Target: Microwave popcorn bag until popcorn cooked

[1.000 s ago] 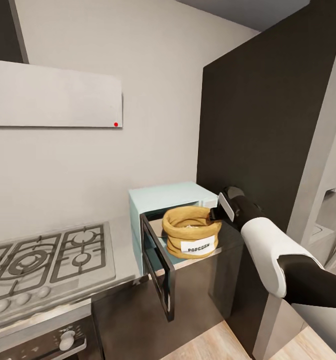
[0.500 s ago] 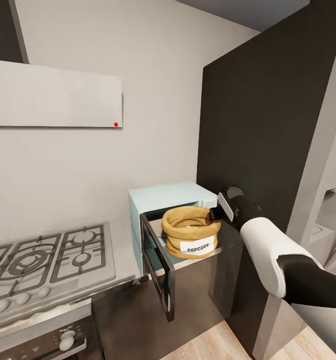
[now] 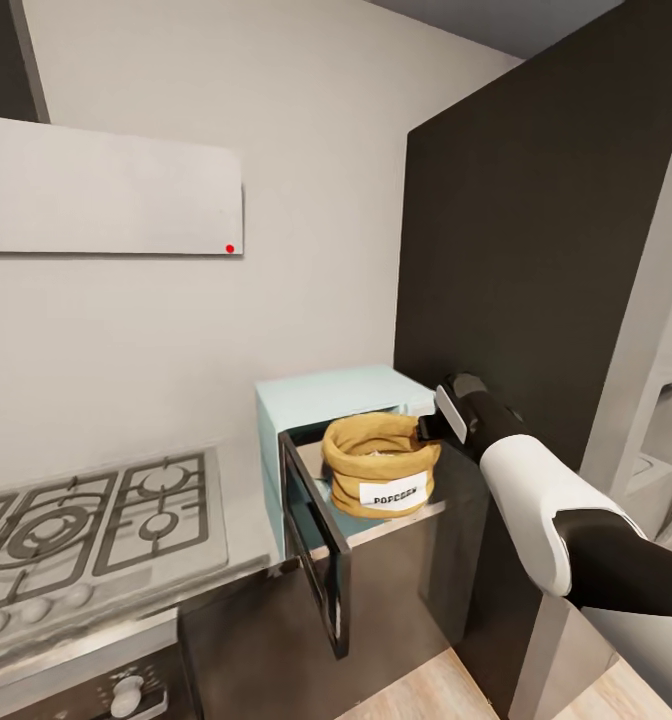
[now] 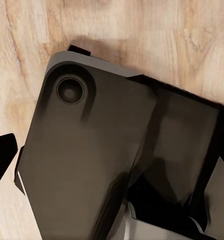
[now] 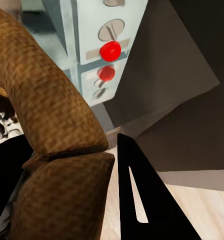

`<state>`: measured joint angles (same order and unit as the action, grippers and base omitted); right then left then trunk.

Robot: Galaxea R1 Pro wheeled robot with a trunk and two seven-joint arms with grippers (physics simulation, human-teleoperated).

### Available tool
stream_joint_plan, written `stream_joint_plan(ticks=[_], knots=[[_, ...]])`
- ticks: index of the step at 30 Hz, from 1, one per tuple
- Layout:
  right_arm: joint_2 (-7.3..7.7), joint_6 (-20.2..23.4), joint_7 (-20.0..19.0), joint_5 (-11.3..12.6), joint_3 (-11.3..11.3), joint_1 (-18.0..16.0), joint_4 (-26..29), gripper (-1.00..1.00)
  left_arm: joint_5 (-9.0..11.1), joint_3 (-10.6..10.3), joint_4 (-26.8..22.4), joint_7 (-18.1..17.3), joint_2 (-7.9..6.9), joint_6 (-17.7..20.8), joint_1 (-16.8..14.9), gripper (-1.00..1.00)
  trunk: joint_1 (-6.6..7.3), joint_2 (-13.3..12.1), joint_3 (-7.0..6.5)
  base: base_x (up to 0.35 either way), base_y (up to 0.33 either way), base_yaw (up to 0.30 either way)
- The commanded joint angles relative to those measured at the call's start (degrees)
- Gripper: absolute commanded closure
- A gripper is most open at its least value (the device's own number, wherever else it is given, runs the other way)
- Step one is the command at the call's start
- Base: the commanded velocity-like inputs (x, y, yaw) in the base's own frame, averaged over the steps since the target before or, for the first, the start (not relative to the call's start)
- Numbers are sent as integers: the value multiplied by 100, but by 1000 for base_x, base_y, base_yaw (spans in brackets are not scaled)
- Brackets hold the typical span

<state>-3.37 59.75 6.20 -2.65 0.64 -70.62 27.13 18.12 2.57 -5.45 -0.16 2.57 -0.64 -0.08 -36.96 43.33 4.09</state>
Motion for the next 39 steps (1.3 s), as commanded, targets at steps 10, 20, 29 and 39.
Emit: stream_joint_plan(ticks=[10,20,29,39], knots=[[-5,25,-5,-1,6,-4,3,100,16,24,-2,-4,-2,-7,-1,-100,-3,6,9,223,0,0],[-5,25,13,-12,7,-4,3,100,18,24,-4,-2,3,-7,2,-100,-3,6,9,25,0,0],[-6,25,13,-4,7,-4,3,100,18,39,-26,42,33,-15,-1,-100,-47,86,45,0,0,0],[-6,25,-21,-2,5,-4,3,100,24,41,-23,35,31,-15,-1,-100,-267,487,225,0,0,0]])
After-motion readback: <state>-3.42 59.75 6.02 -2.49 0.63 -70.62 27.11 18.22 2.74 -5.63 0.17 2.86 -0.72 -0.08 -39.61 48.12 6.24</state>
